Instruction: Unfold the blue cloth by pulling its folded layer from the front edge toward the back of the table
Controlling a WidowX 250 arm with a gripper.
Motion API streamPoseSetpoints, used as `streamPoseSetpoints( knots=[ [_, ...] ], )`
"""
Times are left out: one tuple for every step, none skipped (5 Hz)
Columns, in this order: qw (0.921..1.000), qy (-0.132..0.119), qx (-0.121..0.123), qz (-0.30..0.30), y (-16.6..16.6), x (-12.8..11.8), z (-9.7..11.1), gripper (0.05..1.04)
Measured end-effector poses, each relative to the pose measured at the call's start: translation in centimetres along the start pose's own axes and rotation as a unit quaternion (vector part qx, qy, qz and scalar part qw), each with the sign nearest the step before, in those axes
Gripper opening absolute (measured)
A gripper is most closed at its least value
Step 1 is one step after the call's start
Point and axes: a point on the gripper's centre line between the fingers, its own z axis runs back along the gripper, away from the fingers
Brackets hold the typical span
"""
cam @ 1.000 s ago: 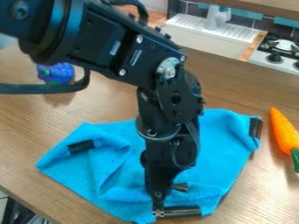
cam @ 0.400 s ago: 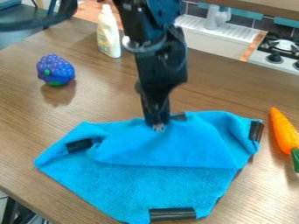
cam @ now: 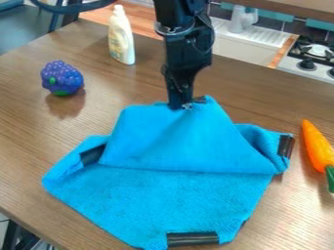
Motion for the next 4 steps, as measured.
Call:
streamPoseSetpoints(
  knots=[
    [0.9993, 0.007, 0.005, 0.038, 3.8, 0.1, -1.0, 0.049],
    [0.9977, 0.015, 0.006, 0.066, 6.8, -0.2, -1.9, 0.049],
    [0.9967, 0.021, 0.011, 0.077, 8.6, -0.5, -2.7, 0.049],
    [0.9961, 0.022, 0.012, 0.084, 9.7, -0.7, -3.2, 0.049]
  ],
)
